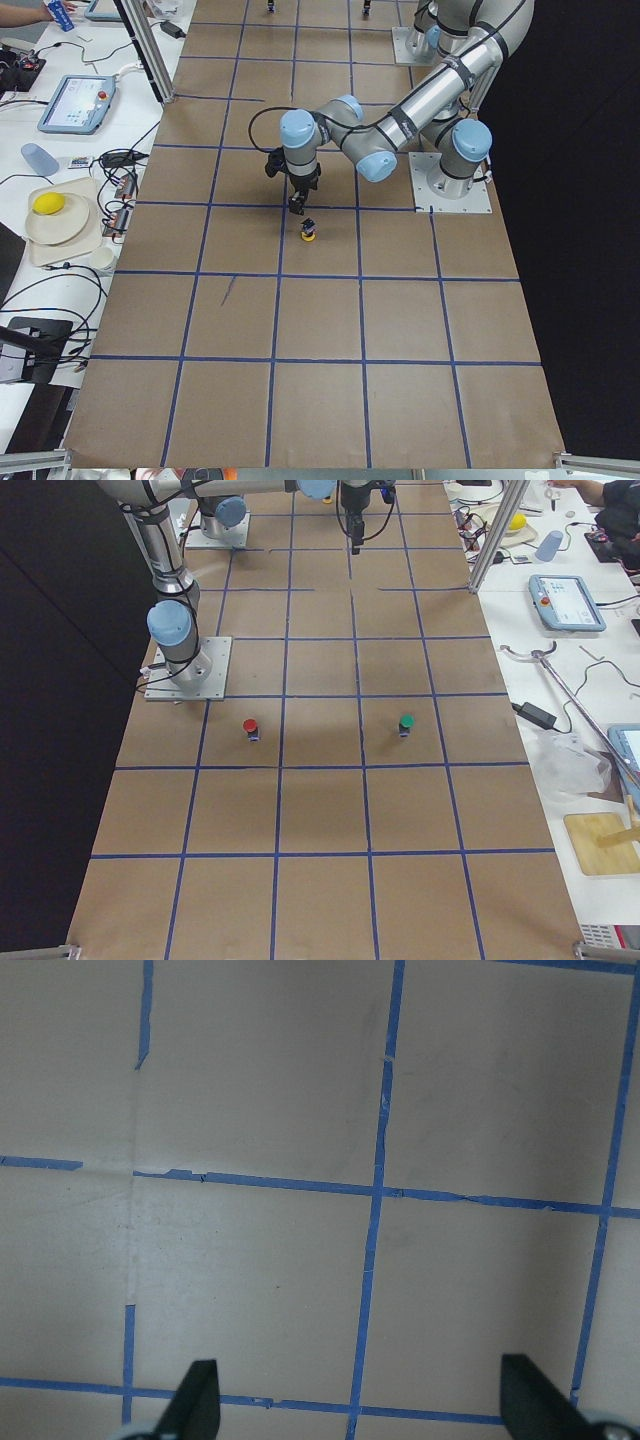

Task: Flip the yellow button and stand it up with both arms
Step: 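Close the left gripper on the yellow button's base and lift it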

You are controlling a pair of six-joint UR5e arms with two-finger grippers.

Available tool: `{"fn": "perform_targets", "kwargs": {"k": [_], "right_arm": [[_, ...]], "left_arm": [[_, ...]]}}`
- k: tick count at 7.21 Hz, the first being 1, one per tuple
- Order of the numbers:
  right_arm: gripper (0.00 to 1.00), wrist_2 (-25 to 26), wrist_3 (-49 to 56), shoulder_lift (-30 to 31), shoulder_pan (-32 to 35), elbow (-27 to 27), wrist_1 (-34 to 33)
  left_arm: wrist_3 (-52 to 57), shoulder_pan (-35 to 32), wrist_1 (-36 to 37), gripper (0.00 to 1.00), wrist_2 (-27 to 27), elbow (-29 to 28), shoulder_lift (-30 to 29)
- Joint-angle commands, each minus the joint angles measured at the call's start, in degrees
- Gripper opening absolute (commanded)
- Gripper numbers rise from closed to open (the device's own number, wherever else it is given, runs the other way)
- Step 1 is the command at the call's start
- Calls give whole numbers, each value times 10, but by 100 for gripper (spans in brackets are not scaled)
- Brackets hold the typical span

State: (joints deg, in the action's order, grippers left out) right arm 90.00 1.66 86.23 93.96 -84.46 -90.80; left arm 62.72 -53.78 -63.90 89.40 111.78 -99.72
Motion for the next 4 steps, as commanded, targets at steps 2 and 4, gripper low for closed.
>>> {"fn": "perform_targets", "kwargs": {"k": [2,4], "right_arm": [[100,0,-2,-5,0,0,-21],[100,-1,-3,-5,0,0,-22]], "left_arm": [[105,28,64,99,-6,14,-32],[112,28,68,97,-10,15,-47]]}}
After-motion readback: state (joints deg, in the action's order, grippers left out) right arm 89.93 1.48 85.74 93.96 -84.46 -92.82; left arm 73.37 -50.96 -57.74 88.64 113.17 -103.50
